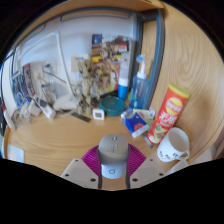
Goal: Arrange mouse
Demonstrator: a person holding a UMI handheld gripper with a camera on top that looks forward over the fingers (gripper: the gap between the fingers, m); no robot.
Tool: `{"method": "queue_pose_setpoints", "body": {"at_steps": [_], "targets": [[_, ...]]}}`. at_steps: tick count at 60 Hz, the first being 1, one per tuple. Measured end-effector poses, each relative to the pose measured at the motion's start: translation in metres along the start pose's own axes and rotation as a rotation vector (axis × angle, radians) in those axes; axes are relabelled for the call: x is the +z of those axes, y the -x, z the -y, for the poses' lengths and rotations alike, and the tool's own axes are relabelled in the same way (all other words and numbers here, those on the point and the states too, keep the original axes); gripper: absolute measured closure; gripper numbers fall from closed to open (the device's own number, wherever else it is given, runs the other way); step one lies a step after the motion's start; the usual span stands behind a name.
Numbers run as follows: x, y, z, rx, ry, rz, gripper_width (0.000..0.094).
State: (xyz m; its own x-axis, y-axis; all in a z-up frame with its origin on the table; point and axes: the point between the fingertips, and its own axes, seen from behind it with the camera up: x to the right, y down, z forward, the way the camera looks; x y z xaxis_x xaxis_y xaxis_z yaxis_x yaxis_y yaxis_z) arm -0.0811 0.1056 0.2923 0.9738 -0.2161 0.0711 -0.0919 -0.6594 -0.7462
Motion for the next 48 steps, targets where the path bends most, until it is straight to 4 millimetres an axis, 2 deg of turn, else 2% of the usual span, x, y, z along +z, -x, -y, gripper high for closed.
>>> {"method": "queue_pose_setpoints", "body": {"at_steps": [2, 3, 4, 6, 11, 12, 15, 19, 24, 25, 28, 32, 33, 34, 37, 42, 43, 44, 48], "targets": [[-0.025, 0.019, 0.025, 0.014, -0.027, 0.011, 0.0624], [-0.008, 0.023, 0.032, 0.016, -0.046, 0.013, 0.0623], [-0.027, 0.029, 0.038, 0.012, -0.063, 0.012, 0.0623], [-0.052, 0.050, 0.064, -0.001, -0.100, 0.017, 0.0623], [-0.115, 0.113, 0.123, -0.016, -0.187, 0.054, 0.0623], [-0.117, 0.122, 0.124, -0.013, -0.200, 0.063, 0.0624], [-0.147, 0.163, 0.147, -0.017, -0.230, 0.098, 0.0624], [-0.182, 0.225, 0.164, -0.023, -0.259, 0.152, 0.0624], [-0.215, 0.305, 0.163, -0.051, -0.274, 0.220, 0.0623], [-0.208, 0.316, 0.153, -0.062, -0.279, 0.228, 0.0622], [-0.210, 0.362, 0.133, -0.092, -0.263, 0.262, 0.0624], [-0.203, 0.423, 0.094, -0.098, -0.209, 0.325, 0.0625], [-0.210, 0.434, 0.087, -0.097, -0.191, 0.341, 0.0625], [-0.194, 0.444, 0.076, -0.097, -0.178, 0.350, 0.0626], [-0.177, 0.478, 0.037, -0.114, -0.125, 0.368, 0.0626], [-0.149, 0.526, -0.029, -0.145, -0.038, 0.387, 0.0626], [-0.157, 0.534, -0.040, -0.148, -0.018, 0.395, 0.0626], [-0.145, 0.536, -0.049, -0.152, -0.005, 0.397, 0.0626], [-0.125, 0.562, -0.093, -0.172, 0.053, 0.412, 0.0626]]}}
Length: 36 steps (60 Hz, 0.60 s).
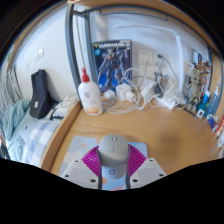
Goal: Arrange mouse
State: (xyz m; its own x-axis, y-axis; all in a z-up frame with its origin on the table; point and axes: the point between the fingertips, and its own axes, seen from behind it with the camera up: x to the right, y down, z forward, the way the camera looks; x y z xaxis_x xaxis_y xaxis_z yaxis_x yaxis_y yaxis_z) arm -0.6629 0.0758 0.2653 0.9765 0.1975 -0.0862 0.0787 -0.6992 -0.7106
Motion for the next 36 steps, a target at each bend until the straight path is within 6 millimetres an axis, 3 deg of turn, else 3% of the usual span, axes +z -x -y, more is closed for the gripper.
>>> {"method": "queue_pose_setpoints", "body": {"at_steps": [5, 6, 11, 13, 27, 32, 36], "targets": [[0.021, 0.019, -0.038, -0.009, 0.048, 0.019, 0.0625], [0.015, 0.020, -0.042, -0.009, 0.055, 0.019, 0.0625], [0.024, 0.024, -0.067, -0.003, 0.093, 0.015, 0.0607], [0.034, 0.024, -0.066, -0.009, 0.066, 0.009, 0.0591], [0.024, 0.025, -0.068, 0.025, 0.103, 0.019, 0.0425], [0.012, 0.018, -0.058, 0.055, 0.113, 0.001, 0.0294], [-0.008, 0.011, -0.034, 0.067, 0.082, -0.012, 0.0165]]}}
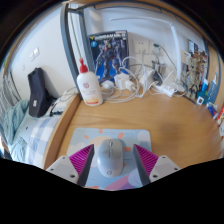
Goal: Arrange mouse
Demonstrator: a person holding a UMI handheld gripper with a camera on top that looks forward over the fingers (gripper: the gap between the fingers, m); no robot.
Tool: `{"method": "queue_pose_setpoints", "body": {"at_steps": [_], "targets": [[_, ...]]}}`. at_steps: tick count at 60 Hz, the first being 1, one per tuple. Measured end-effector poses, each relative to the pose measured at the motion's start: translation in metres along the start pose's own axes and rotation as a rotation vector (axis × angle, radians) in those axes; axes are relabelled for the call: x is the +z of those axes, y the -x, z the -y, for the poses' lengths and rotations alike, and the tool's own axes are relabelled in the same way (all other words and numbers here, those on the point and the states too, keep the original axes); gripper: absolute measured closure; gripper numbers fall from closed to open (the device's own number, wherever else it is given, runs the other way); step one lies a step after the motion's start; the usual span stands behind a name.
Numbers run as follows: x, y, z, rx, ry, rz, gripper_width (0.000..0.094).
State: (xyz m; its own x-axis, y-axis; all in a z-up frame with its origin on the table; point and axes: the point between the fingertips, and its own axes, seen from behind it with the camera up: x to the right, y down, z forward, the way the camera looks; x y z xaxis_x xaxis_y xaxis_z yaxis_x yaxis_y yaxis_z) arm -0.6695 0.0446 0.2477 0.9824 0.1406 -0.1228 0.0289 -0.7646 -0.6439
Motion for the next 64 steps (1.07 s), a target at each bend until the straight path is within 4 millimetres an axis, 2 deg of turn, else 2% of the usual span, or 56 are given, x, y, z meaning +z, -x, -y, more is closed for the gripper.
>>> {"method": "queue_pose_setpoints", "body": {"at_steps": [5, 10, 17, 18, 24, 26, 32, 39, 54, 64], "targets": [[-0.041, -0.003, 0.036, 0.015, -0.033, 0.021, 0.0143], [-0.091, -0.012, 0.073, 0.029, -0.065, 0.038, 0.0139], [-0.168, -0.046, 0.119, 0.032, -0.140, 0.023, 0.0139], [-0.172, -0.050, 0.128, 0.033, -0.147, 0.018, 0.0138], [-0.231, -0.088, 0.146, 0.020, -0.185, -0.026, 0.0140], [-0.246, -0.102, 0.155, 0.016, -0.198, -0.040, 0.0139], [-0.290, -0.142, 0.163, 0.015, -0.239, -0.077, 0.0140], [-0.322, -0.189, 0.159, 0.048, -0.249, -0.094, 0.0141], [-0.355, -0.276, 0.132, 0.038, -0.237, -0.154, 0.0142], [-0.366, -0.301, 0.118, 0.045, -0.232, -0.150, 0.0149]]}}
